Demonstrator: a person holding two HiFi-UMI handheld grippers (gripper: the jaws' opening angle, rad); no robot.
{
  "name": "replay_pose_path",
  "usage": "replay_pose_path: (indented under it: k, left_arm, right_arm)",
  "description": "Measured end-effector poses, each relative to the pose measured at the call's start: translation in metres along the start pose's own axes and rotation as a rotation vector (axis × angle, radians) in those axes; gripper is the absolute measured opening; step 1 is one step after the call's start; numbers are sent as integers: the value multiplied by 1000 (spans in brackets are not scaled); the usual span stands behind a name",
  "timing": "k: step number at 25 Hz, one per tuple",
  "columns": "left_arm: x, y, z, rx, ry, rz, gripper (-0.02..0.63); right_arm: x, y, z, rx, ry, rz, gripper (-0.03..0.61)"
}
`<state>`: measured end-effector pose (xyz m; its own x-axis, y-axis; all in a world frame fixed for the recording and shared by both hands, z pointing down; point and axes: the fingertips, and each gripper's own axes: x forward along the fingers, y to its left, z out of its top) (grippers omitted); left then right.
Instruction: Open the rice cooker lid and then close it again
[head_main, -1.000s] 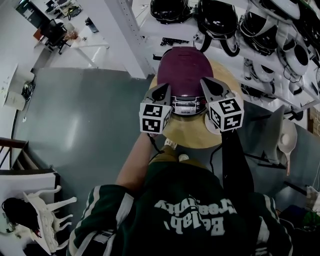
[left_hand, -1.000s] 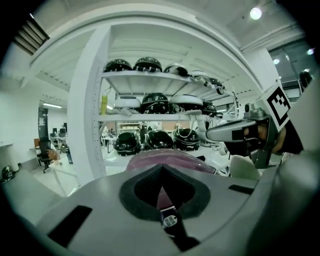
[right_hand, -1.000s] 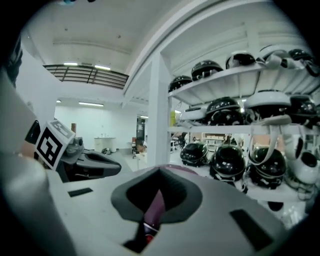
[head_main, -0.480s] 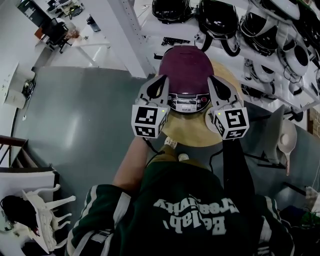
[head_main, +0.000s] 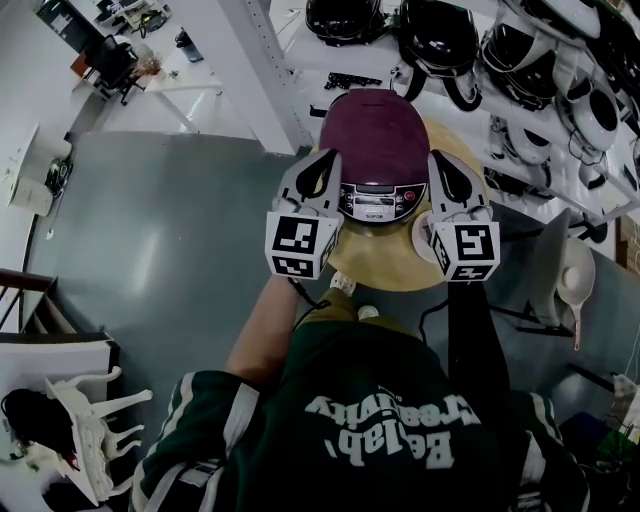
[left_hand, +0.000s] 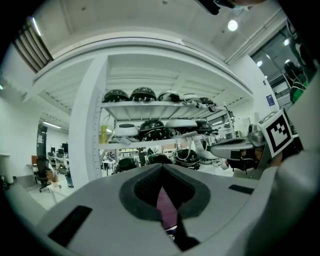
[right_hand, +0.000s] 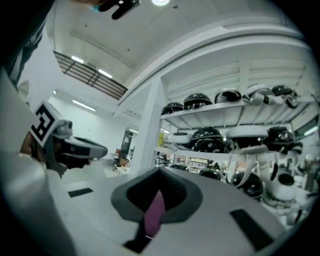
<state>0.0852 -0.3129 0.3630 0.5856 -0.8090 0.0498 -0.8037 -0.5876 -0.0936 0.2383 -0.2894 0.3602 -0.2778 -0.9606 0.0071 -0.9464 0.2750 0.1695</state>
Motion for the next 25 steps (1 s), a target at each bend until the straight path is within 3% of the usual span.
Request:
replay_pose_path:
  k: [6, 25]
  left_arm:
    - [-4, -3, 10, 15, -63, 1, -2]
    - [-6, -5, 7, -5, -53, -22, -2]
  right_arm:
    - [-4, -3, 1, -20, -5, -48, 3]
    - [-3, 7, 2, -22, -6, -31, 3]
